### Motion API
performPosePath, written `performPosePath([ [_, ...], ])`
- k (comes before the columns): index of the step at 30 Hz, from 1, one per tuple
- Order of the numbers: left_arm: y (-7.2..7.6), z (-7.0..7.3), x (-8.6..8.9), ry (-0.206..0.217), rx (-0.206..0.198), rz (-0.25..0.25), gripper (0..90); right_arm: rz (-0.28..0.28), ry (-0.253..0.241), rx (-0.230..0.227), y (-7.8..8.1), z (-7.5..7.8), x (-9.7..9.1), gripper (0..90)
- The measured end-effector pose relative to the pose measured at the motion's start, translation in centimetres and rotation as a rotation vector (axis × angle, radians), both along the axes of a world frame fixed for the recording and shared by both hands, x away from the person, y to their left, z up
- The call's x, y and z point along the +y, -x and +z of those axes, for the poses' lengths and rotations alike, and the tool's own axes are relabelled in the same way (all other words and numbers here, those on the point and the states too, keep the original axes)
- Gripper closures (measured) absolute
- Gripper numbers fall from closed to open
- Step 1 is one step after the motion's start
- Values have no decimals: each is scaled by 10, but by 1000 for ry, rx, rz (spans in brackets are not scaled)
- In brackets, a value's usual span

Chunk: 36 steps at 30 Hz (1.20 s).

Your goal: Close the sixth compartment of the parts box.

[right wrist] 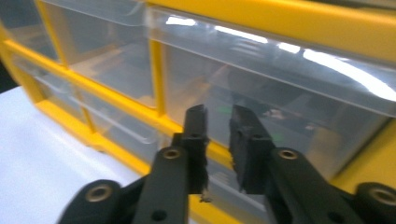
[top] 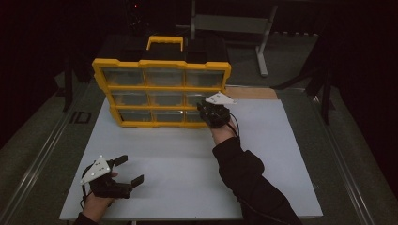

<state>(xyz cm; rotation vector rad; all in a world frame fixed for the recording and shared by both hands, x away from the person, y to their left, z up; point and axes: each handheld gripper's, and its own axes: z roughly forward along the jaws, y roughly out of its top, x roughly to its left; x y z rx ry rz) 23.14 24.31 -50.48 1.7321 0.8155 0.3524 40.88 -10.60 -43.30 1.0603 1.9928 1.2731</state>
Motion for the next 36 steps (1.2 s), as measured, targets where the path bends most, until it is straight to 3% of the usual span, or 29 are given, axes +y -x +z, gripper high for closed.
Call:
performPosePath([
  [10,0,0,0,3,0,2,0,70,-14,52,3,2,11,331],
  [16,0,0,0,4,0,2,0,92,-33,38,8,5,14,137],
  [21,0,0,0,3,2,-1,0,170,-63,61,9,5,13,89],
  [23,0,0,0,3,1,-1,0,199,-49,54,10,5,13,89],
  [32,0,0,0,4,1,-1,0,309,-83,6,14,4,8,91],
  [36,0,0,0,4,2,1,0,376,-107,10,15,3,4,92],
])
